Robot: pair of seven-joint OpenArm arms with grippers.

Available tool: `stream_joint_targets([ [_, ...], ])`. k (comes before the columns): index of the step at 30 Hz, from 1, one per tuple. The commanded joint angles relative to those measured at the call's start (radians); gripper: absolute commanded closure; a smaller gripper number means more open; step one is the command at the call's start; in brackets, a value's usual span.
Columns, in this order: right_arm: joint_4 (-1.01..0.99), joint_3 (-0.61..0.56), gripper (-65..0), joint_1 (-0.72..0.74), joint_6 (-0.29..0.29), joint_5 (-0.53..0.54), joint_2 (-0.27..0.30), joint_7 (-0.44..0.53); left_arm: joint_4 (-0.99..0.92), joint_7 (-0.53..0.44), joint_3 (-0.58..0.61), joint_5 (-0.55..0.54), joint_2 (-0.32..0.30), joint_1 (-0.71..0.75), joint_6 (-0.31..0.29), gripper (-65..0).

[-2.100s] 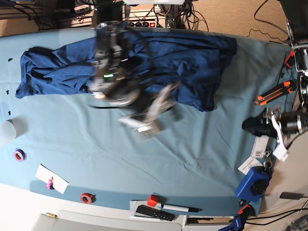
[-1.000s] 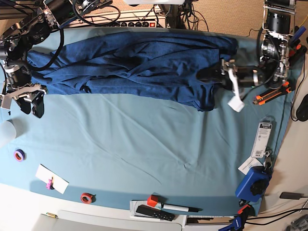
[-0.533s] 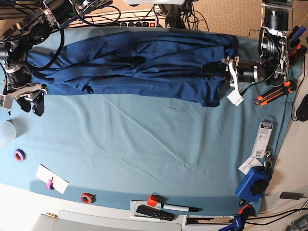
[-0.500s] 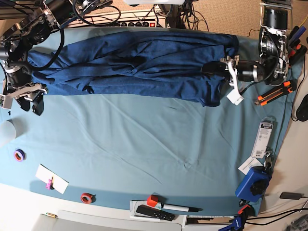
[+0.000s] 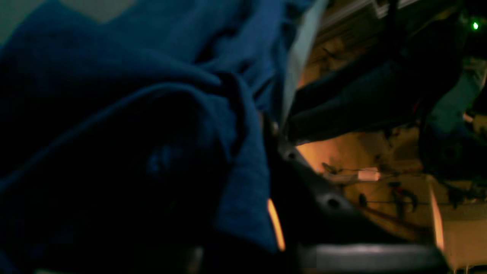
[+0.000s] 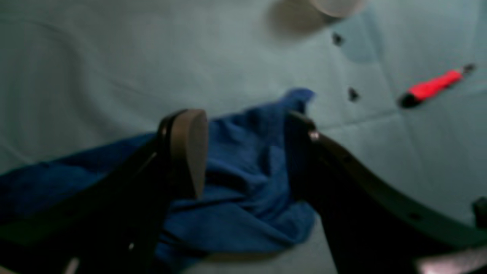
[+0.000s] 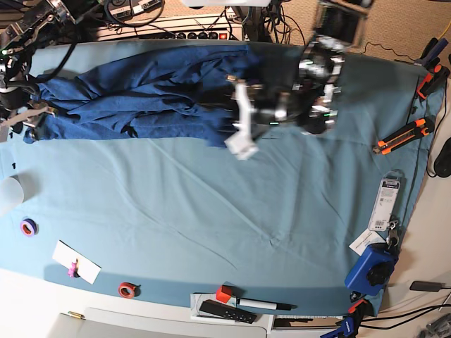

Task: Layout the t-shirt on the table in an organized manner, then fold the t-shirt properly
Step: 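Fold the held end with the left gripper toward the right gripper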

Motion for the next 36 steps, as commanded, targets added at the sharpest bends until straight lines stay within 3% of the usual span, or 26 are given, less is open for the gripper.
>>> stream_joint_targets([
  [1,0.018,0.003,-31.7,0.0,-0.003,0.004,0.024,0.03,0.017,-0.034,0.029,0.003,0.029,-0.026,0.006,0.0],
  [6,0.018,0.003,-31.7,-0.017,-0.005,-0.009,0.033,0.029,0.003,-0.109,0.174,0.141,0.11,-0.077,0.032,0.0],
  [10,0.018,0.003,-31.7,-0.016,-0.005,-0.007,0.033,0.03,-0.006,-0.231,0.28,0.319,0.121,-0.093,0.068,-1.4],
  [12,0.018,0.003,-31.7,-0.017,-0.006,-0.005,0.033,0.03,-0.007,-0.284,0.328,0.402,0.12,-0.092,0.07,-25.3],
  [13,0.018,0.003,-31.7,-0.017,-0.006,-0.005,0.033,0.029,-0.008,-0.308,0.354,0.424,0.121,-0.092,0.106,-33.8],
  [14,0.018,0.003,-31.7,-0.017,-0.006,-0.005,0.033,0.029,-0.008,-0.331,0.381,0.445,0.121,-0.092,0.156,-36.3],
  [16,0.018,0.003,-31.7,-0.017,-0.006,0.0,0.033,0.03,-0.008,-0.37,0.431,0.491,0.127,-0.092,0.187,-36.1],
  [22,0.018,0.003,-31.7,-0.017,-0.006,0.01,0.033,0.029,-0.008,-0.406,0.526,0.551,0.211,-0.092,0.207,-36.1],
  [27,0.018,0.002,-31.7,-0.017,-0.014,0.02,0.033,0.022,-0.008,-0.486,0.602,0.622,0.211,-0.117,0.212,-36.0],
  [31,0.018,0.002,-31.7,-0.017,-0.013,0.021,0.032,0.022,-0.008,-0.47,0.608,0.658,0.211,-0.147,0.209,-36.0],
  [36,0.018,0.002,-31.7,-0.017,-0.013,0.021,0.033,0.024,-0.008,-0.331,0.562,0.622,0.211,-0.213,0.208,-36.0],
])
